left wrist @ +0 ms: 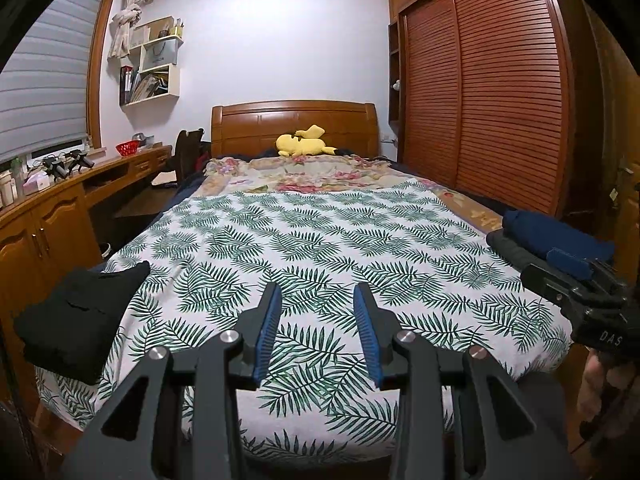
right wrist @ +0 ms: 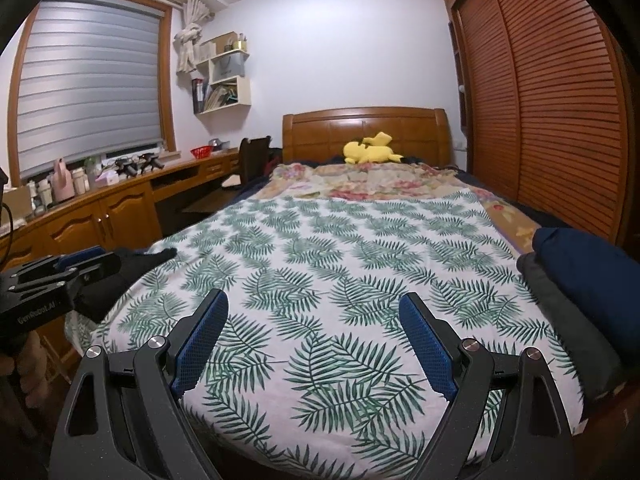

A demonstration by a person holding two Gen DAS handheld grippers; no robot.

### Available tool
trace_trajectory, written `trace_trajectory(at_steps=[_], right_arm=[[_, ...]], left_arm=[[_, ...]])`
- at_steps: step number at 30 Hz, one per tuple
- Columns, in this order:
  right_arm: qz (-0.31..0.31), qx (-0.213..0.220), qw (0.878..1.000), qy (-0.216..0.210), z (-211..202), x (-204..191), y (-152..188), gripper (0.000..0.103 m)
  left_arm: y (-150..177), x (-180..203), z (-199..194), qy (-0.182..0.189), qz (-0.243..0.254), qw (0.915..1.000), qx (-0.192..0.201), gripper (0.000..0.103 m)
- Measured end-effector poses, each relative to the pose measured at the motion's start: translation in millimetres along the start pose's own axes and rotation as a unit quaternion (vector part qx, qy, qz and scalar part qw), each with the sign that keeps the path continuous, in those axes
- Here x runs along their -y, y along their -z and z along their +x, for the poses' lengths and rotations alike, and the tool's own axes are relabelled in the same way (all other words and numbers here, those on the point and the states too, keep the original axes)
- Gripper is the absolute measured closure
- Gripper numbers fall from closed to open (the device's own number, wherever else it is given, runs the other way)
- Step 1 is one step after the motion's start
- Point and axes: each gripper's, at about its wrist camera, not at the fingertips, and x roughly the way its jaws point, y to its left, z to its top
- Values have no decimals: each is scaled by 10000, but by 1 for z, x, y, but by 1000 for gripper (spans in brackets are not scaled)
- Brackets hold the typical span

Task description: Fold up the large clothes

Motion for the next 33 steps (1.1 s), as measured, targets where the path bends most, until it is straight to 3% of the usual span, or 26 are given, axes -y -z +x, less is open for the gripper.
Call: trace_trajectory(at_steps=[33], right_arm=[[4,67,10000,21,-2,-4,0,14]], left_arm=[[1,0,-2,-79,19,10000,2,66]])
